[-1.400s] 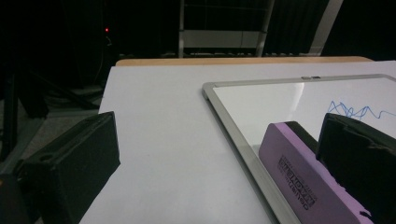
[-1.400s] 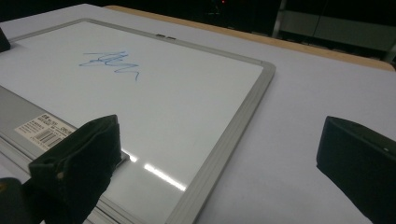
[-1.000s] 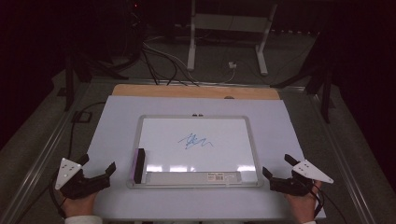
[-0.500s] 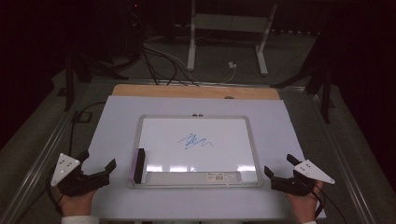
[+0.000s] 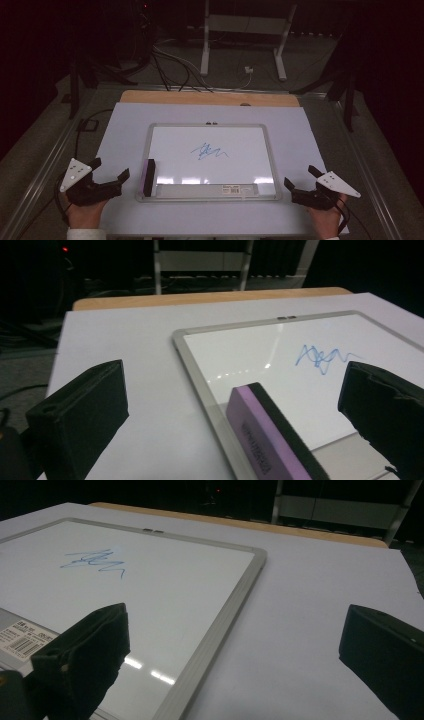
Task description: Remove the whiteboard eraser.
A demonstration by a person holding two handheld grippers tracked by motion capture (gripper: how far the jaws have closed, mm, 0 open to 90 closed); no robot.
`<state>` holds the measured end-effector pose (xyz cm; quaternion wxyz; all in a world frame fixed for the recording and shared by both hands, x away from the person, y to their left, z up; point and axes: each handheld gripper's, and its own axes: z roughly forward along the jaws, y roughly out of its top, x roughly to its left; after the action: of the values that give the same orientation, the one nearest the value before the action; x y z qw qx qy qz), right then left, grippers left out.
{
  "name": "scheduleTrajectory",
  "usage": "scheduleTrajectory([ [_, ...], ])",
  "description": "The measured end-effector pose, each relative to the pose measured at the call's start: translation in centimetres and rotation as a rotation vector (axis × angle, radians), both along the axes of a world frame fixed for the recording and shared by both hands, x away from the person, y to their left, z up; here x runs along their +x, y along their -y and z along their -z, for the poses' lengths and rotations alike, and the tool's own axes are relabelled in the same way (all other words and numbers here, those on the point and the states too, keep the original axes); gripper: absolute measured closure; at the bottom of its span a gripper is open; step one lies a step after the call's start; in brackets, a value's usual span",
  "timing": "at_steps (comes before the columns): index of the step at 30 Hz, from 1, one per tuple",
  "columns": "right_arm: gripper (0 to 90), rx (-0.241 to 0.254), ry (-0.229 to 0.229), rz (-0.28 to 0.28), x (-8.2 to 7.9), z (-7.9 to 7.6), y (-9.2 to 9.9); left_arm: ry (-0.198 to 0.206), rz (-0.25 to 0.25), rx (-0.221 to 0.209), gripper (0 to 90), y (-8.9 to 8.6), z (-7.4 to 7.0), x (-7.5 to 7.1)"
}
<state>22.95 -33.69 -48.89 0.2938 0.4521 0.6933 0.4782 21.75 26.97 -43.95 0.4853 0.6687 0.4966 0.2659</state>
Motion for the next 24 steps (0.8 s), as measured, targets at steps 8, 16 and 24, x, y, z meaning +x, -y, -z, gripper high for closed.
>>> scheduleTrajectory([
  [8, 0.0, -0.003, -0.002, -0.001, 0.0, 0.0, 0.0, -0.044, 0.05, -0.006, 0.5, 0.7, 0.1, 0.6],
  [16, 0.0, -0.002, -0.009, 0.001, 0.2, 0.1, 0.1, -0.093, 0.084, 0.021, 0.5, 1.8, 0.6, 1.2],
  [24, 0.0, -0.003, -0.008, 0.001, 0.1, 0.0, 0.0, -0.129, 0.092, 0.048, 1.9, 2.4, 0.8, 1.5],
])
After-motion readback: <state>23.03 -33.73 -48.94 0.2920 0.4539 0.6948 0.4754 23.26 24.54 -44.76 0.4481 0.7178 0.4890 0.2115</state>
